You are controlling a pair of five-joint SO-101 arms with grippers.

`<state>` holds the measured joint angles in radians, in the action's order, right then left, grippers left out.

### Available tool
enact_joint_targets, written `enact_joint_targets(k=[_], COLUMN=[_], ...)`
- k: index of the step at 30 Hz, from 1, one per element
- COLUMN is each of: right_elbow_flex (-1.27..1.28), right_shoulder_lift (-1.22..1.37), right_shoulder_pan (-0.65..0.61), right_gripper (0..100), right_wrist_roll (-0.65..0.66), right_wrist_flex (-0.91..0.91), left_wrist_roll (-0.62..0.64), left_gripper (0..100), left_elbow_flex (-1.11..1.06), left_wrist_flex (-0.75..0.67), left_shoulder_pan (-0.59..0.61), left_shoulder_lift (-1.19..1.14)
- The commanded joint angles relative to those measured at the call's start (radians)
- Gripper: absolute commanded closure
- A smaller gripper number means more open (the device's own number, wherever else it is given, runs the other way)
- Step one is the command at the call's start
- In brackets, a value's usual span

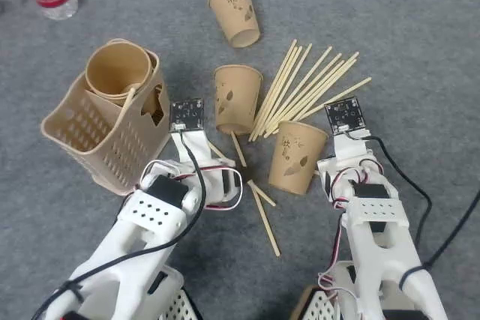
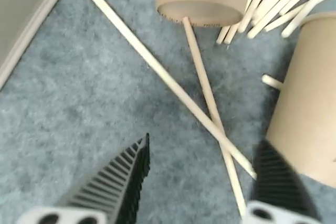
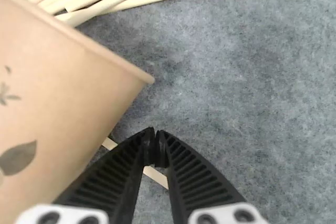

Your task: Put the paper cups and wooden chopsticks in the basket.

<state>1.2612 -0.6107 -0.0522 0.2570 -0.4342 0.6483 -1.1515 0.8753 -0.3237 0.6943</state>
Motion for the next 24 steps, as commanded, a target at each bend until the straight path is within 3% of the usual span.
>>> enact_joint_targets(k=[1, 7, 12, 17, 24], right_elbow_flex=[-0.055, -0.055, -0.055, -0.055, -0.057], right_shoulder_lift=[-0.012, -0.012, -0.012, -0.013, -0.015], right_shoulder_pan=[-0.007, -0.007, -0.007, -0.007, -0.007], right_gripper=[98.8, 98.9, 98.9, 98.9, 98.9], right_wrist_roll=[0.012, 0.012, 0.012, 0.012, 0.012], right_wrist_flex=[-0.004, -0.004, -0.004, -0.004, -0.004], left_wrist_roll=[-0.005, 0.031, 0.040, 0.086, 0.144], left_gripper=[65, 67, 72, 72, 69], left_elbow_flex=[0.005, -0.016, 0.018, 0.203, 0.289], left_wrist_flex=[-0.025, -0.087, -0.166, -0.043, -0.043], left_shoulder_pan=[0.000, -0.003, 0.006, -0.003, -0.005], left_shoulder_lift=[0.000, -0.043, -0.276, -0.470, -0.554])
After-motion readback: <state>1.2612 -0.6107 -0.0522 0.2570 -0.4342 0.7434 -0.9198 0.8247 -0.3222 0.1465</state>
